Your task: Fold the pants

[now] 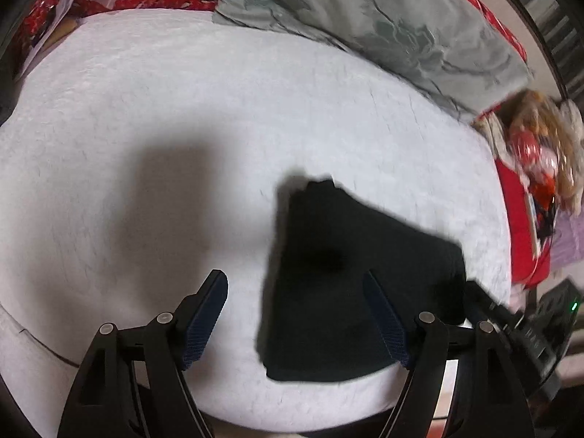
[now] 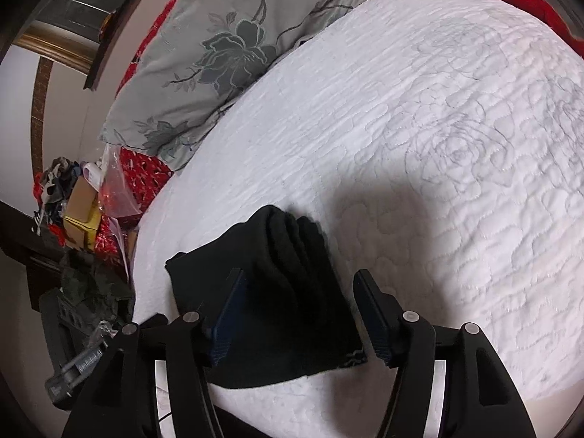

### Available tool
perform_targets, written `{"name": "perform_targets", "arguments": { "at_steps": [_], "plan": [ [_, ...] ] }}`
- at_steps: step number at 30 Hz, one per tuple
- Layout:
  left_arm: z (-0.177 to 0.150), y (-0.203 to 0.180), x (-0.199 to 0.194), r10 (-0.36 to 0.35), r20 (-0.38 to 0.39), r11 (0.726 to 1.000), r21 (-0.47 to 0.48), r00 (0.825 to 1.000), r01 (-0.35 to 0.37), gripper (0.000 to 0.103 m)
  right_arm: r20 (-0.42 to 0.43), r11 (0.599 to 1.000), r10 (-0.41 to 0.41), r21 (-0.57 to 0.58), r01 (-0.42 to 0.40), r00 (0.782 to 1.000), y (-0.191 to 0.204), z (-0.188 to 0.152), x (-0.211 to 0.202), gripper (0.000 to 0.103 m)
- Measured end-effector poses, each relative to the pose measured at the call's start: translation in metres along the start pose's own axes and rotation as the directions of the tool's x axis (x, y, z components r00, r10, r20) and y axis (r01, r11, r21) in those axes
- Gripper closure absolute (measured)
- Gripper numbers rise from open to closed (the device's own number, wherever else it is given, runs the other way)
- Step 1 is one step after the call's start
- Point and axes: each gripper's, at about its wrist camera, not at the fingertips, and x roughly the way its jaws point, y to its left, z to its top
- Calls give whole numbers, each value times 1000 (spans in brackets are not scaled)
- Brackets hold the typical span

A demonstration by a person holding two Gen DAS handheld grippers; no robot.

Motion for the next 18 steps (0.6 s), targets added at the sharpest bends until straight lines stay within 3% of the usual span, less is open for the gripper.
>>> {"name": "perform_targets", "arguments": {
  "at_steps": [5, 9, 10, 11, 13, 15, 18],
  "plan": [
    [21, -3, 11, -26, -22, 999, -34, 999, 25, 21, -8, 999, -15, -28, 15, 1000, 8, 10, 17, 38],
    [28, -14, 38, 12, -66, 1000, -1, 998, -12, 22, 18, 997, -24, -79, 26, 1000, 16, 14, 26, 39],
    [28, -17, 45, 42, -67, 999, 13, 997, -42, 23, 23, 995, -31, -97, 34, 999, 18, 15, 28, 45],
    [29, -19, 51, 65, -63, 998, 23, 996, -64, 23, 22, 992, -33, -119, 35, 999, 20, 16, 31, 61],
    [34, -24, 67, 121, -62, 992, 52, 991, -117, 23, 13, 989, -52, -140, 53, 999, 21, 18, 38, 68],
    [38, -23, 88, 151, -96, 988, 59, 984, -146, 19, 12, 986, -75, -149, 76, 997, 19, 20, 44, 68],
    [43, -21, 93, 152, -104, 988, 46, 983, -148, 17, -15, 993, -74, -96, 72, 997, 5, 25, 56, 59]
  ]
}}
